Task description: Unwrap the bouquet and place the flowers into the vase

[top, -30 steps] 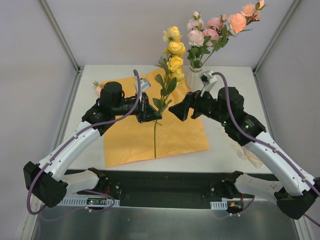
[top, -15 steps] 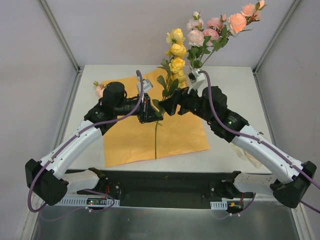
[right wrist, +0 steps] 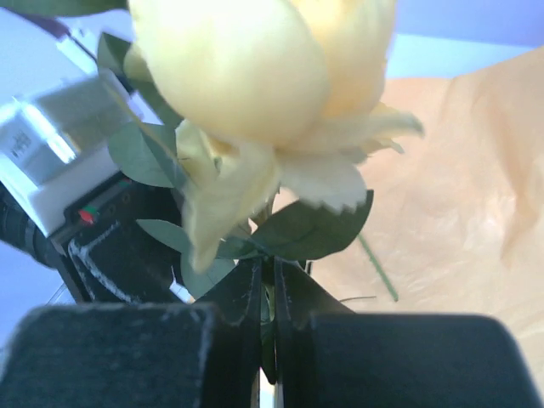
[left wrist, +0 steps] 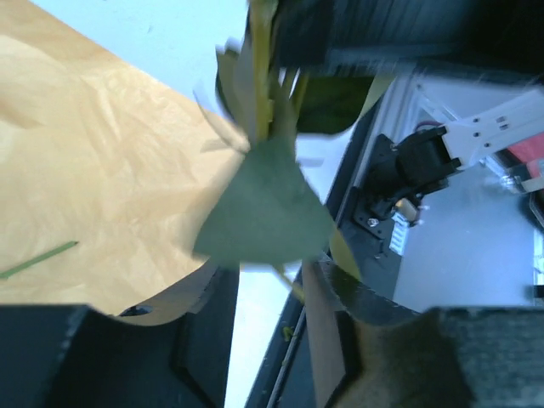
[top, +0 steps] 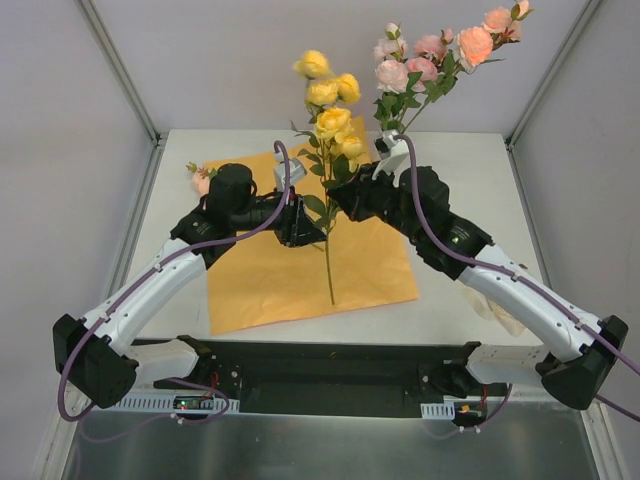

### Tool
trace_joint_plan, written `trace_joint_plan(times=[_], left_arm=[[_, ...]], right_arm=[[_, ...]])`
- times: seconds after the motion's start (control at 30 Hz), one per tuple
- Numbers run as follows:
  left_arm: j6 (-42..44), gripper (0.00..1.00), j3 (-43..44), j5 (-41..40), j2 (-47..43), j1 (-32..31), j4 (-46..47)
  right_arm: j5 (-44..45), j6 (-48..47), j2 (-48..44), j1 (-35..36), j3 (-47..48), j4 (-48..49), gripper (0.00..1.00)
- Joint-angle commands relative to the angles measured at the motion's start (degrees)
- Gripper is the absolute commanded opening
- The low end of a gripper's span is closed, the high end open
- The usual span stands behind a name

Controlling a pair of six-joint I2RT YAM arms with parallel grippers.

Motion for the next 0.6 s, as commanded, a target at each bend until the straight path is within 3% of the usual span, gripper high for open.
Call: trace_joint_plan(times=[0.0,0.07,0.17,0.33,0.57], left_arm=[[1.89,0.39,1.66,-4.79,-0.73,0.26,-2.63],[1.63,0.52,2.00,-6.82,-0.56,0.87,-3.86],[0.93,0.61,2.71,-9.90,-0.38,2.28,-5.80],[-0.13,0.64,3.68,-11.23,-0.03,4.65,-7.82],[-0.39,0.64,3.76,-11.23,-0.47,5.01,-8.26]], right_arm=[[4.41,-5.71,-0.28,-1.27,6.00,2.65,0.01],[6.50,-9.31,-0.63,-1.80,8.37,2.12,0.01],[12.75,-15.81,-1.68,-2.85,11.10,1.51,0.00],[18.74,-22.92,-2.04,-8.21,12.60,9.13,0.00],[11.81,-36.11,4.44,-15.06,15.06,27.58,0.00]])
